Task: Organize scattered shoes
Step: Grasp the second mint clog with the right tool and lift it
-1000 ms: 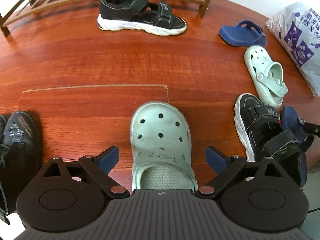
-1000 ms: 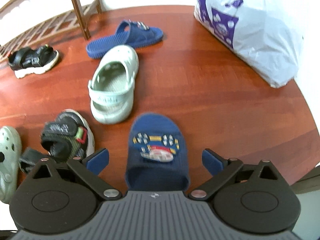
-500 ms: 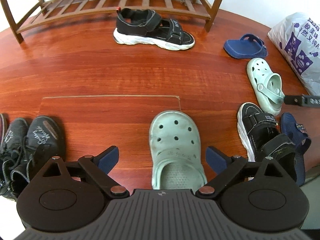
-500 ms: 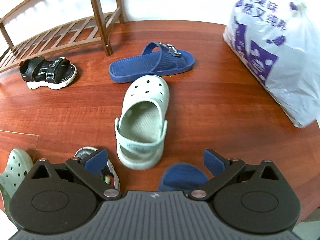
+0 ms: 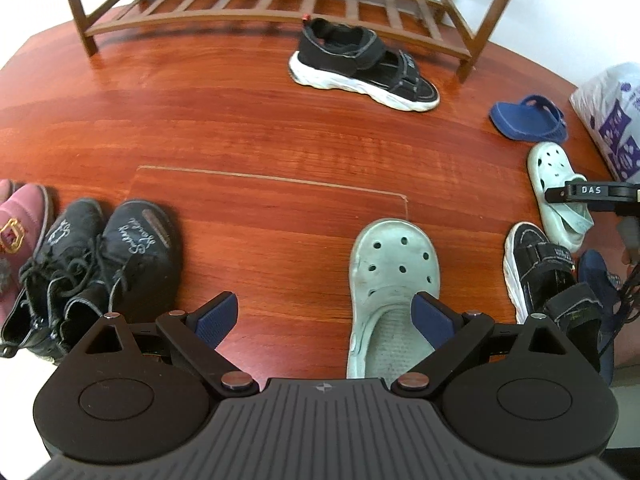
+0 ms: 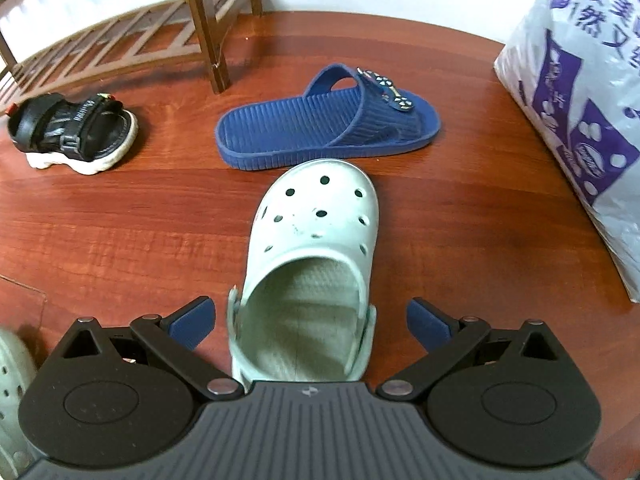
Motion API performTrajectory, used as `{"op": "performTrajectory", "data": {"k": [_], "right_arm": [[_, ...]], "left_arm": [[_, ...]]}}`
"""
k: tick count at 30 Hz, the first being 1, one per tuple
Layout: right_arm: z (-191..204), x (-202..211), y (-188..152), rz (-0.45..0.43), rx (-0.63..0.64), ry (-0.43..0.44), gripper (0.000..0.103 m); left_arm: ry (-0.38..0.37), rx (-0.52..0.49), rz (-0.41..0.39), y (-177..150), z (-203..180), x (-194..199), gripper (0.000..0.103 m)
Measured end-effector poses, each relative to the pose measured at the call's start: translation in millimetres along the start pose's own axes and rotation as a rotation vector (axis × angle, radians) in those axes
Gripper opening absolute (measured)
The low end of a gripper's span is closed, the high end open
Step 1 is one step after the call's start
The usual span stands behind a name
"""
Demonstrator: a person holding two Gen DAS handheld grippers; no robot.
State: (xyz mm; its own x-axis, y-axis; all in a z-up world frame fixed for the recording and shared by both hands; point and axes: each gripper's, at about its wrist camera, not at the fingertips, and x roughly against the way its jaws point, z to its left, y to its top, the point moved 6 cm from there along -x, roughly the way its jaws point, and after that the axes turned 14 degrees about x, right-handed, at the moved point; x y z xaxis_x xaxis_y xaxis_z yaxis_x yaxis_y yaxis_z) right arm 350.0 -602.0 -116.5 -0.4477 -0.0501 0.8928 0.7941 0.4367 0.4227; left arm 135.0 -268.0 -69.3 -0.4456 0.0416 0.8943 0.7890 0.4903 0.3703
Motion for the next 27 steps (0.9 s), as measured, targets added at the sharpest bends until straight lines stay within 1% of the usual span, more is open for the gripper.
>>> {"op": "performTrajectory", "data": {"k": [4, 6, 8, 10, 11, 16, 19, 25, 27], "right_arm": [[-1, -11, 3, 0.019, -0.005, 0.008, 0.102], [-1, -14, 2, 0.023, -0.012, 0.016, 0.096], [-1, -15, 2, 0.023, -0.024, 0.036, 0.086], [0, -15, 2, 0.021, -0.035, 0.057, 0.081], [1, -15, 2, 0.02, -0.032, 0.052, 0.08], [1, -8, 2, 0.004, -0.043, 0.035, 0.078], [0, 5, 2, -0.025, -0.047, 0.021, 0.077], [4, 44, 3, -0.08, -0.073, 0.011, 0.077], [10, 63, 4, -0.109, -0.074, 0.004, 0.077]], "left_arm": [[0.013, 0.021, 0.003, -1, 6, 0, 0.095], [0.02, 0.032, 0.004, -1, 9, 1, 0.095], [0.022, 0.04, 0.005, -1, 12, 1, 0.095], [0.024, 0.042, 0.006, -1, 14, 1, 0.095], [0.024, 0.045, 0.007, -1, 15, 1, 0.095], [0.017, 0.038, 0.018, -2, 17, 0, 0.095], [0.008, 0.028, 0.023, -1, 19, 0, 0.095], [-0.027, 0.002, 0.022, 6, 20, 2, 0.095], [-0.038, -0.007, 0.024, 8, 20, 2, 0.095]]}}
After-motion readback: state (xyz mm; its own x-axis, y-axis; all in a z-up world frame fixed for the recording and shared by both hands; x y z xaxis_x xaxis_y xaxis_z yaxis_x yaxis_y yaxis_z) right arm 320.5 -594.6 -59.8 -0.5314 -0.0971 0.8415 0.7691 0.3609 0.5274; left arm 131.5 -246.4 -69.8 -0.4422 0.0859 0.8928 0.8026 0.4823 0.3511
